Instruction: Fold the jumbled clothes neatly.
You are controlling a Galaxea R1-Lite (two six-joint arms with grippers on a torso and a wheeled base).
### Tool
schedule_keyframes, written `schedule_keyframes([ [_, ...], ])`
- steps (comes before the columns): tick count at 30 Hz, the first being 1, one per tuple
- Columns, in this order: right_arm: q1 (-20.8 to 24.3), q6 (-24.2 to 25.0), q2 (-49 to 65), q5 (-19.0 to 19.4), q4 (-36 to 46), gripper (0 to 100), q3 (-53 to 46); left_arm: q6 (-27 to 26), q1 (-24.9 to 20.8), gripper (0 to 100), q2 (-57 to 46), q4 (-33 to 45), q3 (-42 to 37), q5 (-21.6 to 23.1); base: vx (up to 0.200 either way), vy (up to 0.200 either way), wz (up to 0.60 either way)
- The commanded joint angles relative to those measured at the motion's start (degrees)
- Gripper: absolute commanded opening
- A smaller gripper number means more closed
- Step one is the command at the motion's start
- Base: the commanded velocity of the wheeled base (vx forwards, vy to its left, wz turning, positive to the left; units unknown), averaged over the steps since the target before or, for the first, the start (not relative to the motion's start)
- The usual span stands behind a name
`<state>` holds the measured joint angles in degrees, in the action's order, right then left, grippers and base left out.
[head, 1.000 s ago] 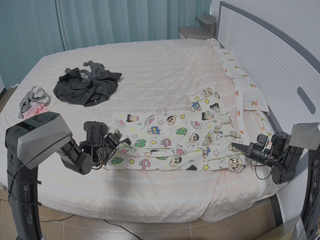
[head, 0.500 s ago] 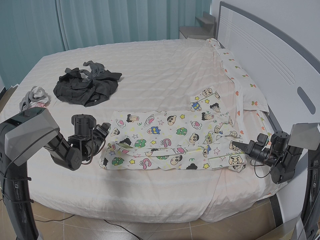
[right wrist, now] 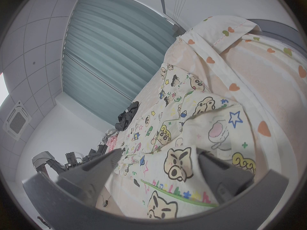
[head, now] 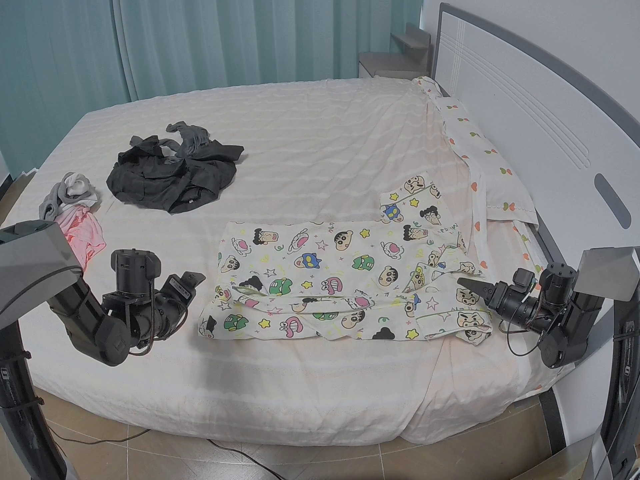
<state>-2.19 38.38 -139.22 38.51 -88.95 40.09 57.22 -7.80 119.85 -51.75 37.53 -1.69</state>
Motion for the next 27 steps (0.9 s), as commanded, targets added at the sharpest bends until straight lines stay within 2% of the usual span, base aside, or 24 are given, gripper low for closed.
schedule_keyframes([
  [1,-1.7,0.0,0.3,-2.1,1.8,100,1.2,0.3,0.5,100,0.7,-4.6,-5.6,2.0,0.0,0.0,0.0],
  [5,-3.3,0.0,0.4,-3.1,3.3,100,1.4,0.5,0.5,100,2.1,-7.7,-7.0,2.2,0.0,0.0,0.0],
  [12,-10.5,0.1,3.0,-4.8,3.3,100,0.2,1.6,0.9,100,3.8,-10.0,-8.0,2.8,0.0,0.0,0.0],
  [15,-11.7,0.1,6.0,-5.6,3.3,100,-1.9,3.3,1.2,100,3.2,-10.8,-8.2,6.3,0.0,0.0,0.0],
  [16,-11.3,0.4,8.5,-6.9,3.4,100,-4.0,5.9,1.8,100,2.0,-10.8,-8.6,9.5,0.0,0.0,0.0],
  [17,-11.3,0.5,8.8,-7.0,3.4,100,-4.1,6.1,1.9,100,1.9,-10.8,-8.7,9.9,0.0,0.0,0.0],
  [18,-9.2,2.0,12.2,-8.6,3.4,100,-7.0,8.7,2.8,100,0.1,-10.7,-9.1,13.6,0.0,0.0,0.0],
  [21,-4.1,6.4,17.4,-9.9,3.4,100,-11.0,10.3,4.3,100,-1.7,-10.7,-10.6,18.1,0.0,0.0,0.0],
  [22,-1.1,8.9,19.7,-10.0,3.5,100,-12.5,10.2,4.8,100,-2.2,-10.8,-11.3,19.7,0.0,0.0,0.0],
  [25,6.5,11.5,21.7,-11.2,4.3,100,-13.7,9.8,5.2,100,-2.4,-11.3,-12.7,20.5,0.0,0.0,0.0],
  [26,7.2,11.5,21.7,-11.5,4.5,100,-13.7,9.8,5.3,100,-2.4,-11.3,-12.8,20.5,0.0,0.0,0.0],
  [27,11.7,11.8,21.2,-14.9,6.2,100,-13.0,8.8,5.5,100,-2.3,-11.3,-13.0,20.5,0.0,0.0,0.0],
])
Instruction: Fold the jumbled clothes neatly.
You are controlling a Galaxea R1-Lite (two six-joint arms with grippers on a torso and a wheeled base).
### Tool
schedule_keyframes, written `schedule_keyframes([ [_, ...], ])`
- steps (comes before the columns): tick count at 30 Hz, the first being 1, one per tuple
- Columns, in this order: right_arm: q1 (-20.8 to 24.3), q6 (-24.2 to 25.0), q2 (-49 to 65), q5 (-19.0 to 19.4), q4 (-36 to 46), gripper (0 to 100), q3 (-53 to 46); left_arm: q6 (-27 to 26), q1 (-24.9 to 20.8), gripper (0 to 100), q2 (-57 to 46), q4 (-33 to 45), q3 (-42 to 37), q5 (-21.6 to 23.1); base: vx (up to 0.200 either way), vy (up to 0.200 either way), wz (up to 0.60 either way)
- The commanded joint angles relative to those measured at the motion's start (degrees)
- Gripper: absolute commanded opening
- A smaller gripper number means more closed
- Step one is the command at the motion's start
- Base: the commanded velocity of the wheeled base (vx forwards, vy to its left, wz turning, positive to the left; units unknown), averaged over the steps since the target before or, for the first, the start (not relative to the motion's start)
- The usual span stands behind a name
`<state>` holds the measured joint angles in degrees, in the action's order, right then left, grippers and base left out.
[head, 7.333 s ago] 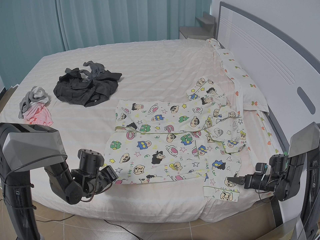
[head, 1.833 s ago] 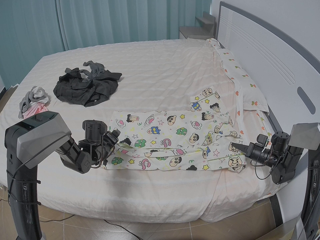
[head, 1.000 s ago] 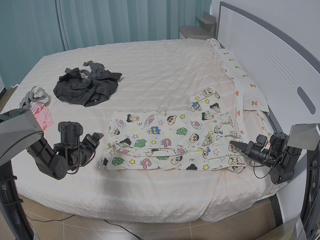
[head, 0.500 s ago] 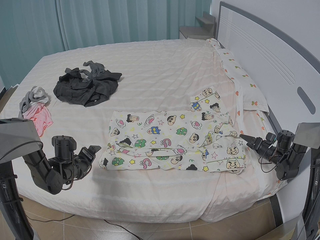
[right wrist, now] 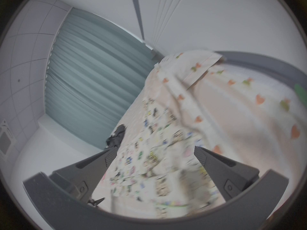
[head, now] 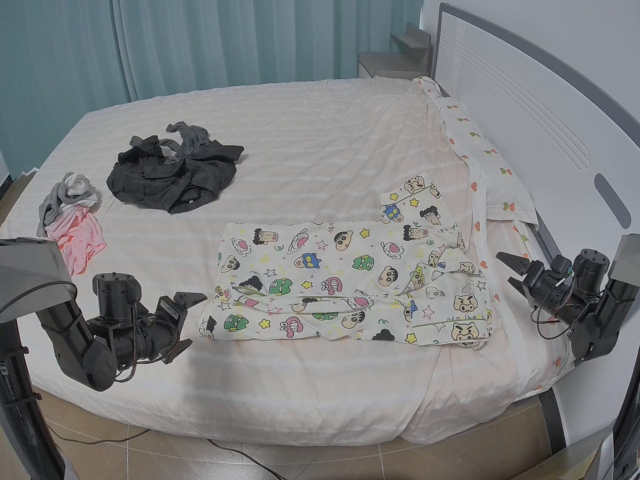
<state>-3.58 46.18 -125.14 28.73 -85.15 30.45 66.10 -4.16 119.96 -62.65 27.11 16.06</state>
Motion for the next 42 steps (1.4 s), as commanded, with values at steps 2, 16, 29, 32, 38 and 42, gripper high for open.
schedule_keyframes([
  [2,18.2,5.3,5.5,-9.5,4.6,100,-1.4,-1.1,2.5,100,-2.4,-0.4,-3.0,2.8,0.0,0.0,0.0],
  [16,31.7,13.1,-6.6,-22.2,15.9,100,18.0,-2.6,2.8,100,-1.1,-8.7,-7.0,2.4,0.0,0.0,0.0],
  [29,39.4,13.1,-13.9,-24.8,19.8,100,24.9,-2.6,2.8,100,-0.3,-9.3,-7.0,2.2,0.0,0.0,0.0],
  [32,39.4,13.0,-14.8,-25.1,22.7,100,28.1,-2.6,2.8,100,-0.3,-9.3,-7.1,2.2,0.0,0.0,0.0],
  [38,38.0,12.4,-17.8,-26.6,27.8,100,34.9,-2.6,2.8,100,-0.3,-9.6,-7.2,2.1,0.0,0.0,0.0],
  [42,37.9,10.6,-19.2,-26.8,30.6,100,37.6,-2.6,2.7,100,-0.3,-9.6,-7.2,2.1,0.0,0.0,0.0],
])
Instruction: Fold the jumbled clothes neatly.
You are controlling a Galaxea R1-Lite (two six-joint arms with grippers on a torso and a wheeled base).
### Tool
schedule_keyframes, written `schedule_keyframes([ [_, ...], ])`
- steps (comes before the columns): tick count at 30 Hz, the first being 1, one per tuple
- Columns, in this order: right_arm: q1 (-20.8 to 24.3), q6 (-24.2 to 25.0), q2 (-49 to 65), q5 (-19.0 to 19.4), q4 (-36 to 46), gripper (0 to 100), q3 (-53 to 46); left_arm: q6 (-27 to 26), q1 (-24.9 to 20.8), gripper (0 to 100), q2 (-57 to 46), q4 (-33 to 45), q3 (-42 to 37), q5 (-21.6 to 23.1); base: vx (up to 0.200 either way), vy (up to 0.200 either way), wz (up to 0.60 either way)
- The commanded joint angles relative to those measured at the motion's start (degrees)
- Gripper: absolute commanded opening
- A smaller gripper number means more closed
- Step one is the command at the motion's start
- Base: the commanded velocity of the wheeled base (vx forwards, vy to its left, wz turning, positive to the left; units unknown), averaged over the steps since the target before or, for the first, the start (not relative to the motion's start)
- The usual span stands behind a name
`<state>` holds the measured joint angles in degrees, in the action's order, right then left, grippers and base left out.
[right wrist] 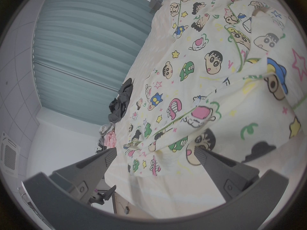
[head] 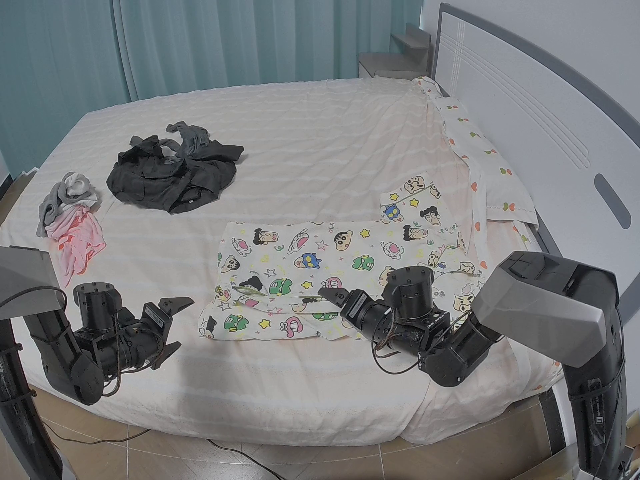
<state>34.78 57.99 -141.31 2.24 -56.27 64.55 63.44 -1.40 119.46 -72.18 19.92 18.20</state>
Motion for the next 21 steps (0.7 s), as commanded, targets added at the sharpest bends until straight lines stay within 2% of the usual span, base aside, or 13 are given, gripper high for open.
schedule_keyframes([
  [1,-0.6,-2.1,-3.5,-0.3,2.0,100,4.4,0.0,-0.1,100,0.2,-0.1,-0.1,0.0,0.0,0.0,0.0],
  [5,-1.4,-4.1,-4.8,-0.3,4.1,100,7.3,0.0,0.0,100,0.2,-0.1,-0.1,0.0,0.0,0.0,0.0],
  [10,-1.9,-4.5,-4.5,-2.6,6.9,100,10.6,0.0,-0.1,100,0.2,-0.1,-0.1,-0.2,0.0,0.0,0.0],
  [21,-2.1,-3.4,5.2,-2.9,6.5,100,0.5,-1.7,-0.8,100,0.9,-0.1,-0.1,-1.2,0.0,0.0,0.0],
])
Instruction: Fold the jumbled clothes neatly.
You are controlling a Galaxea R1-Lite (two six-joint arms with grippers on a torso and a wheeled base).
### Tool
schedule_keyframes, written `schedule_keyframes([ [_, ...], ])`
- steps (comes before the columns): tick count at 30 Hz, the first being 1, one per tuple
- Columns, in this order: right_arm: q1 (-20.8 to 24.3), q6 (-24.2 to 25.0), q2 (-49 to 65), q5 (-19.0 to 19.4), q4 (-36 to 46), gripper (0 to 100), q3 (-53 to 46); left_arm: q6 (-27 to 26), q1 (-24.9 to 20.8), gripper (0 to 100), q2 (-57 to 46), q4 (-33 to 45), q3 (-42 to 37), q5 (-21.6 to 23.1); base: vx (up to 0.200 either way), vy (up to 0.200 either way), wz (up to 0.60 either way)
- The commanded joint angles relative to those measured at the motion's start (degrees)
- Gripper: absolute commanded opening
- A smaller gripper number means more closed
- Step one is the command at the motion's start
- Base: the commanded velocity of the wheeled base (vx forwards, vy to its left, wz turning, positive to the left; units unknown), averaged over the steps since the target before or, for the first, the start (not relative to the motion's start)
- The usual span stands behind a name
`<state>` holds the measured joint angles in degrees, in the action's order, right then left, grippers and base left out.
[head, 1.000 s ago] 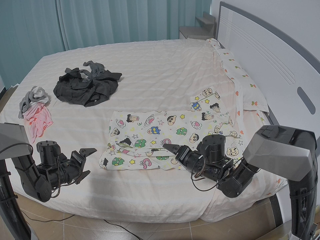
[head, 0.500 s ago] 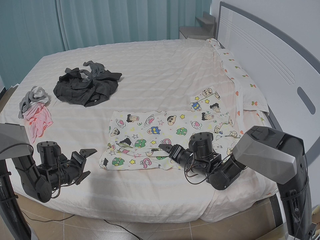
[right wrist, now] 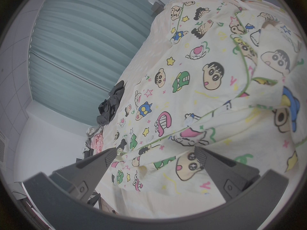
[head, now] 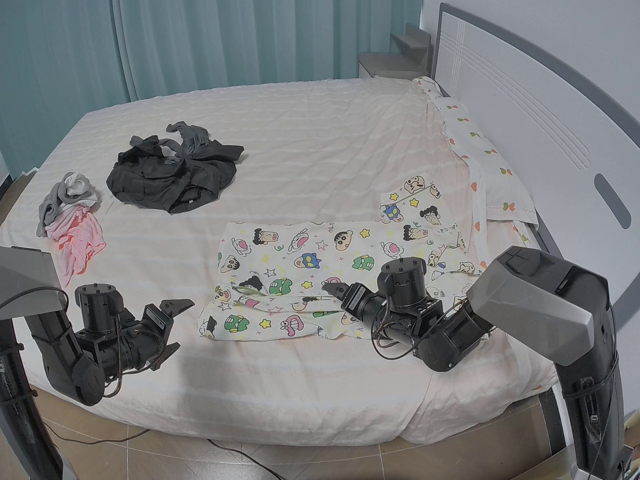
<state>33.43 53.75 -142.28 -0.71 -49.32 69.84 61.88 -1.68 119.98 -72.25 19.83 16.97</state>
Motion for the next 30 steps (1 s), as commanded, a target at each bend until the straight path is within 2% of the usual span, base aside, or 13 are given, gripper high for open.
schedule_keyframes([
  [1,-0.8,1.5,8.0,0.1,-0.6,100,-6.6,0.0,-0.7,100,0.3,0.0,0.0,0.0,0.0,0.0,0.0],
  [4,-0.8,3.1,13.2,-0.2,-1.4,100,-11.5,0.2,-2.4,100,0.3,0.0,-0.1,-0.8,0.0,0.0,0.0],
  [9,-1.3,3.0,20.4,-2.2,-6.0,100,-21.9,0.7,-7.1,100,-0.1,0.0,0.0,-6.5,0.0,0.0,0.0],
  [11,-3.0,2.8,22.7,-3.2,-9.3,100,-27.6,0.8,-9.2,100,-0.3,0.0,-0.2,-8.2,0.0,0.0,0.0],
  [17,-6.1,3.6,22.1,-2.8,-17.6,100,-36.0,1.5,-11.1,100,-0.4,-0.1,-0.8,-8.4,0.0,0.0,0.0],
  [23,-6.1,2.4,20.7,-2.9,-30.2,100,-42.1,2.5,-11.2,100,-1.7,-0.1,-0.8,-9.9,0.0,0.0,0.0],
  [30,-5.5,2.3,16.9,-2.8,-38.0,100,-45.1,2.4,-11.6,100,-2.4,-0.1,-2.4,-9.0,0.0,0.0,0.0],
])
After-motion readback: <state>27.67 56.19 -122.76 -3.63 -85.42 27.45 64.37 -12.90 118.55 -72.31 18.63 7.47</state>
